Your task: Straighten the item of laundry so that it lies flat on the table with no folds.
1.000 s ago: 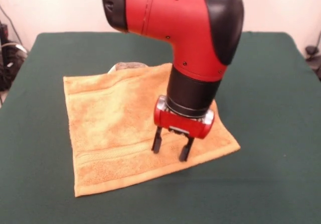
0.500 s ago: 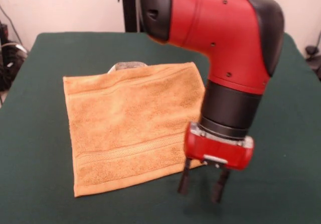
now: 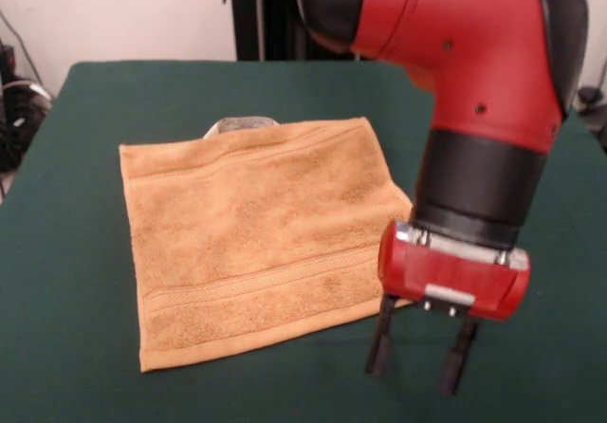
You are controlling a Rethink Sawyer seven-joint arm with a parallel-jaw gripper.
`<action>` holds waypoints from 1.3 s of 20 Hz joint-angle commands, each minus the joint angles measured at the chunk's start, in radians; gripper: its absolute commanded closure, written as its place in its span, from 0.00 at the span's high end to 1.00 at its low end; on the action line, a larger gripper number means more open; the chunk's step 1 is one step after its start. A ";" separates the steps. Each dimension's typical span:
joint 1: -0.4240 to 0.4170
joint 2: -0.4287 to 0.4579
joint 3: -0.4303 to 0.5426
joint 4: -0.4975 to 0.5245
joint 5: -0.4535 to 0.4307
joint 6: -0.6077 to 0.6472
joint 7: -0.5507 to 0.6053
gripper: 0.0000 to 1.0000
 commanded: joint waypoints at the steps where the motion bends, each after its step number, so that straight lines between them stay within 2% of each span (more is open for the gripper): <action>1: 0.032 -0.257 0.070 0.242 0.054 0.237 0.146 1.00; 4: 0.018 -0.310 0.102 0.295 0.065 0.350 0.106 1.00; 7: 0.001 -0.323 0.135 0.344 0.096 0.488 0.113 1.00; 9: -0.016 -0.317 0.160 0.374 0.129 0.594 0.133 1.00; 14: 0.005 -0.259 0.118 0.380 0.137 0.712 0.191 1.00; 20: 0.010 -0.213 0.086 0.406 0.126 0.688 0.240 1.00; 26: 0.006 -0.179 0.068 0.459 0.113 0.560 0.272 1.00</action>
